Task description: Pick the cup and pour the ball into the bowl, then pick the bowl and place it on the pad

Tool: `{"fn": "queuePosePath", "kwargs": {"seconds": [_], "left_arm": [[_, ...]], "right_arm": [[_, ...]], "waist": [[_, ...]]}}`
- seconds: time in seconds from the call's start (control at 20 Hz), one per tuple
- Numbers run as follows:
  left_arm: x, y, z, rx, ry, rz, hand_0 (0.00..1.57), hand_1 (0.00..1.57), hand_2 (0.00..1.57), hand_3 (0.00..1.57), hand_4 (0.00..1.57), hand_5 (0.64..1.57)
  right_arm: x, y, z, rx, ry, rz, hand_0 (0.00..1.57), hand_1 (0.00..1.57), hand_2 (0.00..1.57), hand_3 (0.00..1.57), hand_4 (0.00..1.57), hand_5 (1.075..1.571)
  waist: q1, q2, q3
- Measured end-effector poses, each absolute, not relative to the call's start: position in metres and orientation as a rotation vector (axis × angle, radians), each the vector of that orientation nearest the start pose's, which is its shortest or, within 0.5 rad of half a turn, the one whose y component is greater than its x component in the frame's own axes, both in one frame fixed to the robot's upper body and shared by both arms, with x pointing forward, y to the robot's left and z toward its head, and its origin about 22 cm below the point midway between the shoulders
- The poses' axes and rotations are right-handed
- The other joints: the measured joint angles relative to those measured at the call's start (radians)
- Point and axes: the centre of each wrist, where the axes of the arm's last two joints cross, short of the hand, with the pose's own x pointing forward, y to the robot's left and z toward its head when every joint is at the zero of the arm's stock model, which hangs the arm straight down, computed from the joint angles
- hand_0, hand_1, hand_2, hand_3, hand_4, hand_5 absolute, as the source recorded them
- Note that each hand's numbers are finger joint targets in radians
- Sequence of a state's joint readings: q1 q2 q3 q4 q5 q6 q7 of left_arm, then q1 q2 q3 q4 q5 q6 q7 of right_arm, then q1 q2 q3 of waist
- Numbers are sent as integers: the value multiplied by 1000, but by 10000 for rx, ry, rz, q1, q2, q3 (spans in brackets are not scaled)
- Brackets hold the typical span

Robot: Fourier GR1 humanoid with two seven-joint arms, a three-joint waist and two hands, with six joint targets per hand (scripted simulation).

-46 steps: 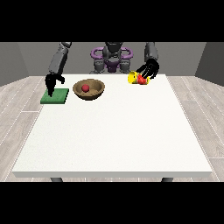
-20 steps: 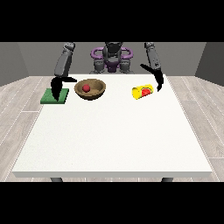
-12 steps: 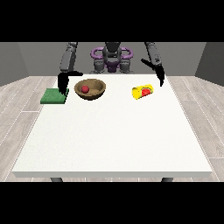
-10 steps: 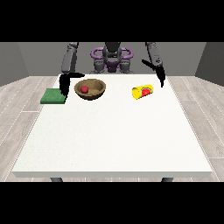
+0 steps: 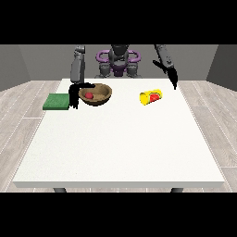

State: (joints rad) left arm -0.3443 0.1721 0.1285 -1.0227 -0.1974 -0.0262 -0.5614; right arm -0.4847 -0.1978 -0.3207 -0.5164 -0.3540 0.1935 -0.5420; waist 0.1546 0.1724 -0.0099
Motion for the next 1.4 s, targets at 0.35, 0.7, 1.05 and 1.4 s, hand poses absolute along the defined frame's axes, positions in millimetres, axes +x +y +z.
{"fn": "queuePosePath", "kwargs": {"seconds": [0.35,0.7,1.05,1.4], "left_arm": [[333,260,-4,1222,-19646,-4145,0,0,0,0,0,714],[348,239,23,612,-20663,-4936,0,0,0,0,0,716],[354,227,26,280,-20512,-5233,0,0,0,0,0,712],[345,232,-5,280,-19300,-4633,0,0,0,0,0,724]], "right_arm": [[295,-335,-96,-1939,-15928,-2235,1571,1571,1571,1571,1200,1559],[262,-382,-87,-6185,-16349,811,1571,1571,1571,1571,1287,1570],[266,-417,-56,-8004,-14358,1075,1571,1571,1571,1571,1154,1571],[271,-438,-28,-8227,-11201,2165,1571,1571,1571,1571,1421,1562]], "waist": [[893,357,-462],[2017,1148,-713],[2707,1017,-446],[2336,-60,-76]]}}
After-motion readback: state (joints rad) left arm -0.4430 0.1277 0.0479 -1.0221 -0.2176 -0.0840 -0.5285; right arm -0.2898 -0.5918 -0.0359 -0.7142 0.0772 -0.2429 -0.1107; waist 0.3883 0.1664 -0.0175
